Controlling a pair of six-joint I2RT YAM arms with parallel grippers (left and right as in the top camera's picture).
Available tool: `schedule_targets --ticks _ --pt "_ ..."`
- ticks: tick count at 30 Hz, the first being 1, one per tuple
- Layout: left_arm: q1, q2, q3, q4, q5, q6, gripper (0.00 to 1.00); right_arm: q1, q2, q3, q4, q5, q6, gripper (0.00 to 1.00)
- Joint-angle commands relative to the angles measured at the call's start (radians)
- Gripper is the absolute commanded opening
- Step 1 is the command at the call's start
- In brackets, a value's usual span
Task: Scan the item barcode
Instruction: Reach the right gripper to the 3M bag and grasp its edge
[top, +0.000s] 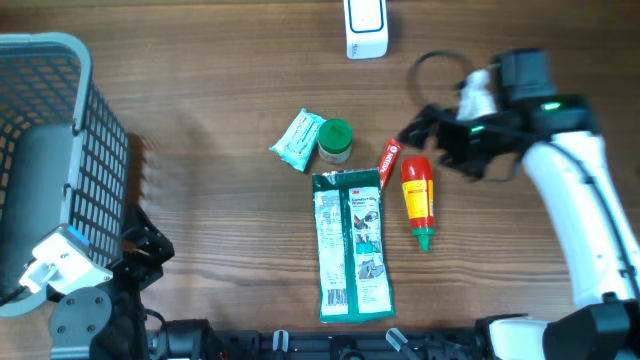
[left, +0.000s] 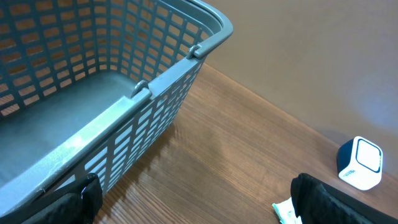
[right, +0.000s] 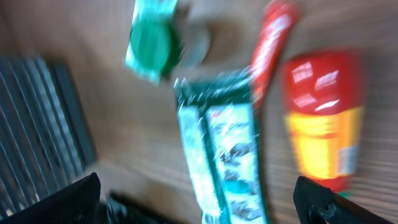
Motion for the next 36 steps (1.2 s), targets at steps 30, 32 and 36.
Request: schedule_targets --ticks 30,32,36 --pt "-0.006 -0.006 0.0 0.002 -0.006 -0.002 1.0 0.333 0.139 -0.675 0.607 0.004 0.01 0.68" --pt "-0.006 -0.006 0.0 0.002 -0.006 -0.002 1.0 0.333 0.168 -0.675 0.617 0.004 0.008 0.4" --pt "-0.006 -0.006 0.0 0.002 -0.006 -0.002 1.0 0.332 0.176 -0.673 0.646 0.012 0.008 0.04"
